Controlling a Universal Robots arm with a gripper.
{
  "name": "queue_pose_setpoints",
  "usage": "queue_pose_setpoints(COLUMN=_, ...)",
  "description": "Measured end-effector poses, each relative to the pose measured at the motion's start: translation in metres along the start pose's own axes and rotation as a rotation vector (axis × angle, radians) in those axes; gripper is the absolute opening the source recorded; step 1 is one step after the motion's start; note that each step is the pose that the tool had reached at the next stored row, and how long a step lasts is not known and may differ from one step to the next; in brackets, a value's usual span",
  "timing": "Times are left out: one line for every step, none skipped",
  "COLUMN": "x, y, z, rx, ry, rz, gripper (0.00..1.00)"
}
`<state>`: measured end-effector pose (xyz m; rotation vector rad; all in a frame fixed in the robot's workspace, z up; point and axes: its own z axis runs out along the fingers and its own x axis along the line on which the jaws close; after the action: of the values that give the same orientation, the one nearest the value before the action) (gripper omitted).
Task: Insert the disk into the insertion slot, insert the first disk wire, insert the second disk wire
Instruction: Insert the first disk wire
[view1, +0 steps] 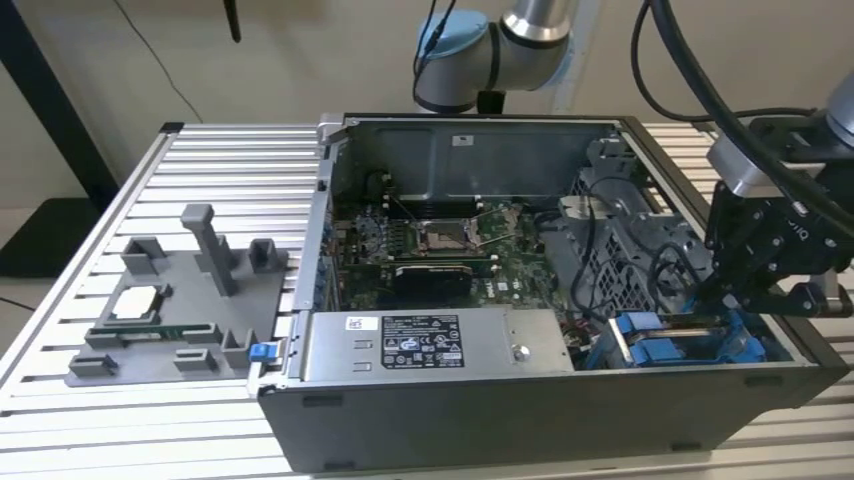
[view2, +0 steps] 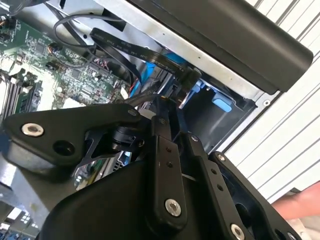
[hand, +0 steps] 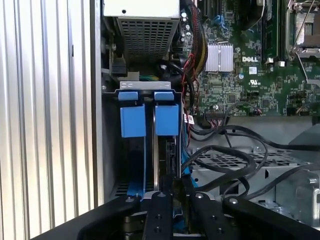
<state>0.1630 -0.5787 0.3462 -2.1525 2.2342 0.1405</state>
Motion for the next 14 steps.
queue_pose_setpoints(x=0.0000, y=-0.0002, z=0.0004, rx=0.0000, ry=-0.0001, rz=0.000, gripper=0.00)
queue_pose_setpoints(x=0.0001, y=-0.0004, z=0.0010, rx=0.0000, ry=-0.0002, rz=0.000, gripper=0.00)
queue_pose_setpoints(x=0.0001, y=-0.0004, z=0.0014, rx=0.0000, ry=-0.0001, rz=0.000, gripper=0.00)
queue_pose_setpoints(x=0.0001, y=-0.0004, z=0.0018, rx=0.0000, ry=-0.0001, rz=0.000, gripper=0.00)
queue_pose_setpoints(x=0.0002, y=-0.0004, z=0.0022, rx=-0.0001, ry=-0.0001, rz=-0.001, gripper=0.00)
queue_pose_setpoints(x=0.0002, y=-0.0004, z=0.0025, rx=-0.0002, ry=-0.0001, rz=-0.002, gripper=0.00)
queue_pose_setpoints(x=0.0003, y=-0.0005, z=0.0028, rx=-0.0003, ry=0.0000, rz=-0.003, gripper=0.00)
queue_pose_setpoints(x=0.0003, y=-0.0005, z=0.0030, rx=-0.0003, ry=0.0001, rz=-0.004, gripper=0.00)
queue_pose_setpoints(x=0.0003, y=-0.0005, z=0.0031, rx=-0.0004, ry=0.0001, rz=-0.004, gripper=0.00)
queue_pose_setpoints(x=0.0003, y=-0.0005, z=0.0031, rx=-0.0004, ry=0.0001, rz=-0.004, gripper=0.00)
queue_pose_setpoints(x=0.0003, y=-0.0005, z=0.0032, rx=-0.0004, ry=0.0001, rz=-0.004, gripper=0.00)
queue_pose_setpoints(x=0.0003, y=-0.0005, z=0.0033, rx=-0.0004, ry=0.0001, rz=-0.004, gripper=0.00)
queue_pose_setpoints(x=0.0003, y=-0.0005, z=0.0035, rx=-0.0004, ry=-0.0001, rz=-0.005, gripper=0.00)
queue_pose_setpoints(x=0.0003, y=-0.0005, z=0.0039, rx=-0.0004, ry=-0.0002, rz=-0.005, gripper=0.00)
